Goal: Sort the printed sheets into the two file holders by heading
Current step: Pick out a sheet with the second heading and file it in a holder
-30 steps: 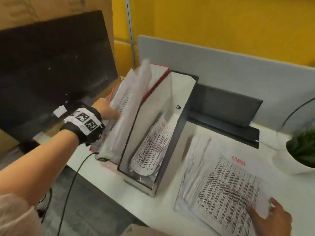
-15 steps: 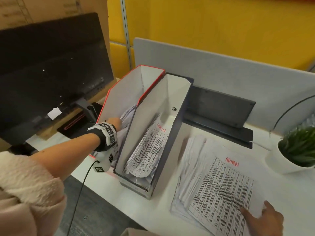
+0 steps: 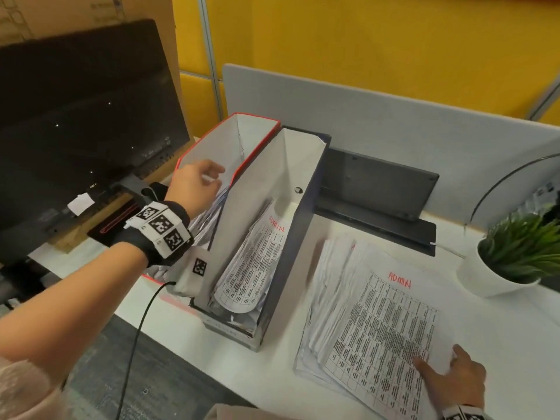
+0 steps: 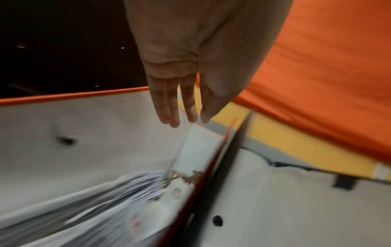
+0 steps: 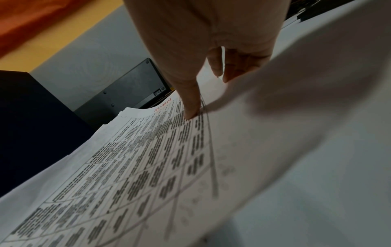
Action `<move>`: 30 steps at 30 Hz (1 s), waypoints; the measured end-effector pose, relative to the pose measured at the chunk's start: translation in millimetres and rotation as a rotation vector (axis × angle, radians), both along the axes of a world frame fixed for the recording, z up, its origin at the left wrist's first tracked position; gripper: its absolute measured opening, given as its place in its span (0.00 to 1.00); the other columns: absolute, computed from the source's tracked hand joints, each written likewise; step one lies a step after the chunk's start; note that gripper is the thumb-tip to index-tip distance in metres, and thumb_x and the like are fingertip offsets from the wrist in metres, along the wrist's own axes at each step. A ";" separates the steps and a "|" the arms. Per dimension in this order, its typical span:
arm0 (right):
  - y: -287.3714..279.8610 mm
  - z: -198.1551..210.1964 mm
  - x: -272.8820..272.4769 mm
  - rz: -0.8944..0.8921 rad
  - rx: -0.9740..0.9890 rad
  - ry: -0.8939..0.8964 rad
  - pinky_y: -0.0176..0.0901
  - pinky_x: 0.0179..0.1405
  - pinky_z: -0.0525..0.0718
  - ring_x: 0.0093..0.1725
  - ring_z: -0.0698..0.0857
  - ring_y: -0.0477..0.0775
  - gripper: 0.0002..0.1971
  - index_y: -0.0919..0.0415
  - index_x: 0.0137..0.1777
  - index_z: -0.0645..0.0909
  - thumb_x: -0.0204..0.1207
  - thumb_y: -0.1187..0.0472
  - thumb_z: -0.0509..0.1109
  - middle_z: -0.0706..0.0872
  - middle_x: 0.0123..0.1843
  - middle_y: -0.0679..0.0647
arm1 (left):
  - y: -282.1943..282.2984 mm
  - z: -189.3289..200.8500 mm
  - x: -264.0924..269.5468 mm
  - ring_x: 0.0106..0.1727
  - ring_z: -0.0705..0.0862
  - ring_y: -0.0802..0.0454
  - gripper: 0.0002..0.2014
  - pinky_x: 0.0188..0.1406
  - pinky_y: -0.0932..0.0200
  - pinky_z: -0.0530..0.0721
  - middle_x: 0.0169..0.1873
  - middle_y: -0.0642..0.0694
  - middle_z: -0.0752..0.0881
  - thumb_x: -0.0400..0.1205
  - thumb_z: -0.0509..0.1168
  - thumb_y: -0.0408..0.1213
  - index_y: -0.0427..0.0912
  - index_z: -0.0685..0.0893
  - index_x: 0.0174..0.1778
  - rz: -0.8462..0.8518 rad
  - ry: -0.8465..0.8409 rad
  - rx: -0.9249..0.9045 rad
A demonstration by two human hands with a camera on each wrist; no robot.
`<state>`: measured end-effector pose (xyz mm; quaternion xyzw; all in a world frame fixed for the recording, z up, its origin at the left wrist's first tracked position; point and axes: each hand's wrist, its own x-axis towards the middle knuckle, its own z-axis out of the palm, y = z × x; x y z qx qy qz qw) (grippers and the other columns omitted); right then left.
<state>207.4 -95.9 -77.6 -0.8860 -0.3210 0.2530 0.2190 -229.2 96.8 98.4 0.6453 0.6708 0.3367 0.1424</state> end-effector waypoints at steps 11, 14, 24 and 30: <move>-5.0 0.5 -2.2 0.099 -0.007 -0.014 0.54 0.68 0.75 0.64 0.75 0.64 0.40 0.66 0.73 0.69 0.63 0.53 0.81 0.71 0.64 0.66 | -87.8 -8.9 190.0 0.42 0.82 0.59 0.08 0.41 0.68 0.80 0.45 0.49 0.85 0.80 0.63 0.29 0.45 0.84 0.49 -0.409 -0.393 0.265; -6.8 1.6 -4.9 0.099 -0.014 0.004 0.54 0.72 0.72 0.68 0.73 0.64 0.43 0.63 0.77 0.64 0.65 0.51 0.80 0.69 0.67 0.64 | -93.7 -58.2 215.6 0.38 0.80 0.58 0.10 0.40 0.64 0.76 0.46 0.50 0.85 0.80 0.62 0.35 0.47 0.83 0.55 -0.434 -0.135 -0.100; -10.9 6.6 -5.7 0.214 -0.056 -0.003 0.48 0.76 0.68 0.74 0.67 0.60 0.47 0.60 0.81 0.57 0.67 0.46 0.78 0.64 0.73 0.60 | -86.8 -128.3 231.4 0.33 0.80 0.50 0.16 0.33 0.58 0.79 0.32 0.44 0.82 0.75 0.72 0.47 0.39 0.77 0.35 -0.311 0.099 -0.560; -10.3 8.1 -3.4 0.234 -0.091 -0.042 0.49 0.75 0.67 0.75 0.65 0.60 0.49 0.58 0.81 0.58 0.65 0.43 0.78 0.64 0.73 0.59 | -81.9 -134.2 229.7 0.24 0.71 0.55 0.19 0.25 0.62 0.71 0.22 0.48 0.72 0.79 0.68 0.37 0.40 0.71 0.23 -0.327 0.099 -0.508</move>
